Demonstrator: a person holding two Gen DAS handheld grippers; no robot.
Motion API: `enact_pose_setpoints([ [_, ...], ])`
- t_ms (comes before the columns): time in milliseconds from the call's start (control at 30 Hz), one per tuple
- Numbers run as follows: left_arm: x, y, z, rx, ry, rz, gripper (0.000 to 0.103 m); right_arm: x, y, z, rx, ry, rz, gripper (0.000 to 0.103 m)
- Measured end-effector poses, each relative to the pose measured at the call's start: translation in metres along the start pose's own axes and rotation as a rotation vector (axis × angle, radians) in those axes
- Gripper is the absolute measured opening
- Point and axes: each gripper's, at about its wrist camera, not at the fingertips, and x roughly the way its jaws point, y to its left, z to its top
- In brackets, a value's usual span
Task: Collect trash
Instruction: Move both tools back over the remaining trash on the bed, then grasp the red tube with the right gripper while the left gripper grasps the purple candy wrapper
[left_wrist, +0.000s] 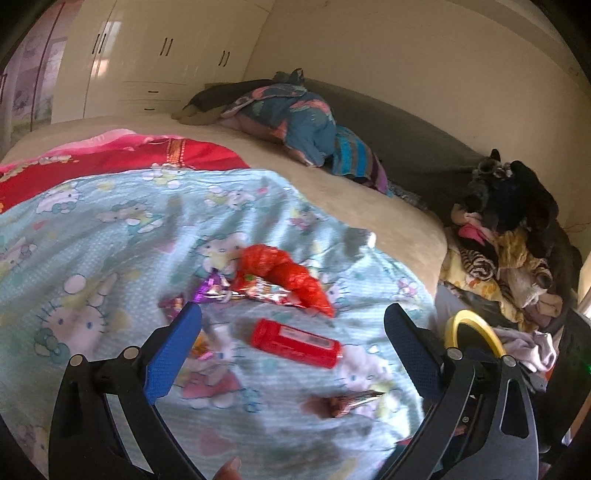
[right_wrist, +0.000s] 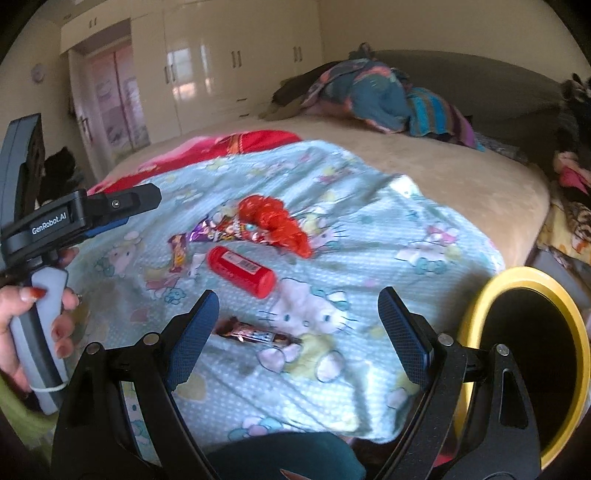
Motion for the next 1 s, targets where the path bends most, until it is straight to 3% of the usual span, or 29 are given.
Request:
enact_pose_setpoints([
  [200,0.016,0.028,0.008,-0.002,0.042,0.031,0.095,0.033,0.017,0.009,-0.042,0.068,0.042,0.080],
  [267,0.025,0.038,0.012,0.007,0.064,0.042,0.085,0.045,0.024,0.011,-0.065,0.093,0.051,0.080],
  [400,0.044,0.053,0.019,0.004,0.122,0.027,0.075,0.062,0.033,0.013,-0.091,0.125,0.065,0.080],
  [467,0.055,0.057,0.022,0.028,0.150,0.037,0.062,0.069,0.038,0.015,-0.111,0.135,0.068,0.080],
  [567,0.067,0.059,0.026,0.059,0.185,0.035,0.051,0.081,0.045,0.018,-0.142,0.151,0.072,0.080],
  [800,0.101,0.059,0.027,0.124,0.290,0.035,0.048,0.104,0.050,0.021,-0.159,0.202,0.088,0.080],
  [1000,0.121,0.063,0.027,0.130,0.327,0.051,0.048,0.121,0.062,0.022,-0.227,0.230,0.083,0.080],
])
